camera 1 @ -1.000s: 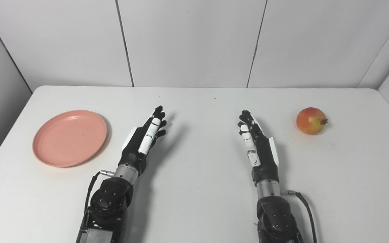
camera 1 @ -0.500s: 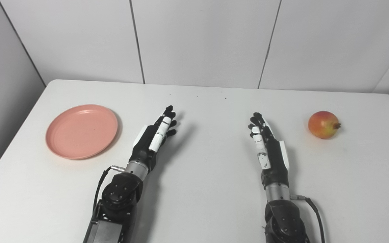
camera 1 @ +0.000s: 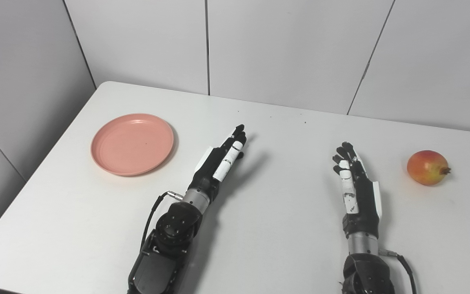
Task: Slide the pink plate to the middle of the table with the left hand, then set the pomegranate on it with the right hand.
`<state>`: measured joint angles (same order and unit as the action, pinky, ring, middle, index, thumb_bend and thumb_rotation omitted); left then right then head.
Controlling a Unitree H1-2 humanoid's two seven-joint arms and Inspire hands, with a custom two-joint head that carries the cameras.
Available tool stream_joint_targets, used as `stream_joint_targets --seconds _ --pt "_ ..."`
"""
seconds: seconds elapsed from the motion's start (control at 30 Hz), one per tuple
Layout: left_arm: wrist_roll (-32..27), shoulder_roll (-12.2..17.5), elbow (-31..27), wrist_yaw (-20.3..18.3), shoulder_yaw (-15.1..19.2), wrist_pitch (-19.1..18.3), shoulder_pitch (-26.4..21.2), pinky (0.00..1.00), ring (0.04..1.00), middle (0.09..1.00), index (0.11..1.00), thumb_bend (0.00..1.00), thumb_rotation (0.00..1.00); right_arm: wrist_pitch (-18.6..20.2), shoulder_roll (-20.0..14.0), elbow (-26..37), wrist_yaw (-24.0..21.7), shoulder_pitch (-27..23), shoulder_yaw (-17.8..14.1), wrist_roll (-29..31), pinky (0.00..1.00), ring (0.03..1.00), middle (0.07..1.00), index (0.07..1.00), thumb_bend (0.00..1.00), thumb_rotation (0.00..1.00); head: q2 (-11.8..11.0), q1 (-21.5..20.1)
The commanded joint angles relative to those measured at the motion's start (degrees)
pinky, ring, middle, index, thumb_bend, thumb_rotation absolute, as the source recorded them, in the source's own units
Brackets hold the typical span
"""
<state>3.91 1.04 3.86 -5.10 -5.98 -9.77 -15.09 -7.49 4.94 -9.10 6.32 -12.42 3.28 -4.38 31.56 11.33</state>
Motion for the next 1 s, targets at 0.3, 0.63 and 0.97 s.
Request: stream_joint_targets --seconds 0.3,0.63,0.97 --pt "1.3 -1.4 3.3 1.7 -1.0 4.2 -1.7 0.91 0.959 0.975 0.961 0.49 1.0 -6.0 -1.4 -3.4 -0.9 -0.4 -1.1 1.5 0.89 0.871 0.886 0.891 0.54 0.89 -2.0 3.0" --pt "5.1 -2.4 3.8 4.8 -2.2 6.0 -0.9 0.92 0.962 0.98 0.971 0.52 1.0 -7.0 -1.9 -4.7 -1.9 -0.4 -2.0 3.4 0.92 0.89 0.905 0.909 0.51 0.87 -3.7 6.5" --pt "5.3 -5.5 3.4 6.8 -2.2 7.4 0.0 0.97 0.996 1.0 0.996 0.52 1.0 -8.8 -3.6 -6.7 -4.4 -0.8 -2.3 5.7 0.98 0.929 0.938 0.948 0.52 0.9 -5.3 11.2"
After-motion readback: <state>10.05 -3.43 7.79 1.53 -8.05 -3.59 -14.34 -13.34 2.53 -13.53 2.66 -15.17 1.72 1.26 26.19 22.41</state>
